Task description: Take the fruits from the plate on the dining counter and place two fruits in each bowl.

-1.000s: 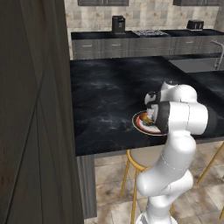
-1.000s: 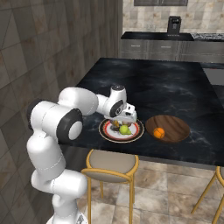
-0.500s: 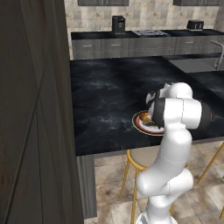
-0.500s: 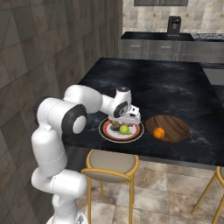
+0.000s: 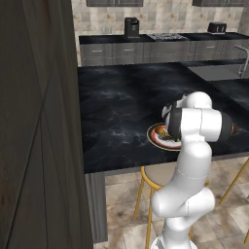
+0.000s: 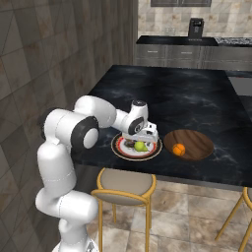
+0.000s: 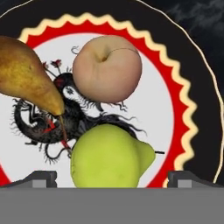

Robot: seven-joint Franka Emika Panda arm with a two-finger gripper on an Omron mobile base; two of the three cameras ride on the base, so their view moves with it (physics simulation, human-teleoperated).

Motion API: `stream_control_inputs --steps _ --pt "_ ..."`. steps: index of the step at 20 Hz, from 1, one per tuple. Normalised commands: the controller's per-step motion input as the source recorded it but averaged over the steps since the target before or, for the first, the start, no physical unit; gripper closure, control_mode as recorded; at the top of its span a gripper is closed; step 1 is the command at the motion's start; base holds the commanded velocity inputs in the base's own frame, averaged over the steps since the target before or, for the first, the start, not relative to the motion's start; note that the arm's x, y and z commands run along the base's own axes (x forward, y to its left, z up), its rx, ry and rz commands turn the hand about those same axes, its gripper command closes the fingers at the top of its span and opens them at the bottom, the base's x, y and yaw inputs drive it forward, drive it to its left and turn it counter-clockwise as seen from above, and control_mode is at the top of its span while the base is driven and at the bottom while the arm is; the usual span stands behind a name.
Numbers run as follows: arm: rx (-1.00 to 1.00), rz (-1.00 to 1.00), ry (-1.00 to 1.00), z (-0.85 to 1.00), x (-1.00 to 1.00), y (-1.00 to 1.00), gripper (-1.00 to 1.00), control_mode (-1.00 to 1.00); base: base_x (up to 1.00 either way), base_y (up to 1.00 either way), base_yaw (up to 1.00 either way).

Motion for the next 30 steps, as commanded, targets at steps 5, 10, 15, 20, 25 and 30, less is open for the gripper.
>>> stream_control_inputs --steps 5,10,15,20,25,30 --pt "0.0 0.0 0.0 -0.13 0.0 0.0 -1.0 -1.0 0.0 0.0 0.0" --pt "0.0 0.0 0.0 -0.15 0.0 0.0 -1.0 -1.0 0.0 0.0 0.0" --pt "0.0 0.0 0.0 -0.09 0.0 0.0 1.0 -1.0 0.0 0.0 0.0" --pt "0.0 0.0 0.0 0.0 0.0 0.0 1.0 -1.0 0.0 0.0 0.0" --pt "0.0 0.0 -0.05 0.18 -0.13 -0.07 1.0 -1.0 0.0 0.0 0.0" --pt "0.0 0.0 -0.09 0.6 -0.33 0.0 1.0 -1.0 0.0 0.0 0.0"
